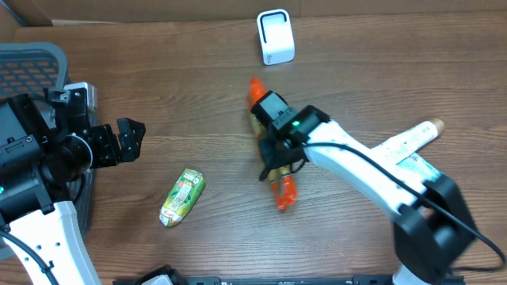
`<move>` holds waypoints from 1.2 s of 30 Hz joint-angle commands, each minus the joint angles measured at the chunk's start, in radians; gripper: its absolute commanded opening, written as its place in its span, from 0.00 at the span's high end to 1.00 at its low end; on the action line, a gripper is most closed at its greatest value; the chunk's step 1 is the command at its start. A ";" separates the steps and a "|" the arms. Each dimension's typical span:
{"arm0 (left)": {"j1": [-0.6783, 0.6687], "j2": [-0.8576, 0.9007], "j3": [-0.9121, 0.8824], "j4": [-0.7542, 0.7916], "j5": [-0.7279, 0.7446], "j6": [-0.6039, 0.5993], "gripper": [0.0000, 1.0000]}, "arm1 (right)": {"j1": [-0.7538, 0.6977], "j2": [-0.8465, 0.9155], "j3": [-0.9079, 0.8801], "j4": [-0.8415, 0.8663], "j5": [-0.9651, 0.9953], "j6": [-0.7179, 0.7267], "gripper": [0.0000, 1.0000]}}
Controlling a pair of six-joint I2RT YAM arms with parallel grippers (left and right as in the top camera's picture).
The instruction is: Scan the item barcode
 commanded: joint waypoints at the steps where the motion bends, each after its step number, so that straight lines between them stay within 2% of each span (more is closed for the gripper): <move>1: 0.005 0.000 0.002 0.003 0.018 0.023 0.00 | 0.026 -0.048 0.007 -0.067 0.457 0.100 0.96; 4: 0.005 0.000 0.002 0.003 0.018 0.023 0.01 | 0.027 0.014 -0.045 -0.105 0.646 0.153 0.96; 9: 0.005 0.000 0.002 0.003 0.018 0.023 0.00 | 0.035 0.101 -0.055 -0.093 0.577 0.146 0.96; 11: 0.005 0.000 0.002 0.003 0.018 0.023 0.01 | 0.058 0.135 -0.055 -0.089 0.488 0.114 0.87; 14: 0.005 0.000 0.002 0.003 0.018 0.023 0.00 | 0.100 0.159 -0.055 -0.079 0.410 0.115 0.81; 17: 0.005 0.000 0.002 0.003 0.018 0.023 0.01 | 0.156 0.163 -0.055 -0.045 0.331 0.115 0.70; 19: 0.005 0.000 0.002 0.003 0.018 0.023 0.00 | 0.188 0.163 -0.055 -0.017 0.291 0.115 0.54; 20: 0.005 0.000 0.002 0.003 0.018 0.023 0.01 | 0.201 0.163 -0.054 -0.004 0.265 0.115 0.41; 21: 0.005 0.000 0.002 0.003 0.018 0.023 0.00 | 0.208 0.163 -0.052 0.004 0.246 0.116 0.34; 23: 0.005 0.000 0.002 0.003 0.018 0.023 0.00 | 0.206 0.158 -0.031 0.001 0.208 0.124 0.31; 28: 0.005 0.000 0.002 0.003 0.018 0.023 0.00 | 0.134 0.075 0.055 -0.047 0.148 0.152 0.29; 31: 0.005 0.000 0.002 0.003 0.018 0.023 0.00 | 0.020 -0.035 0.073 -0.047 0.029 0.130 0.24; 36: 0.005 0.000 0.002 0.003 0.018 0.023 0.00 | -0.184 -0.120 0.072 -0.077 -0.219 -0.059 0.21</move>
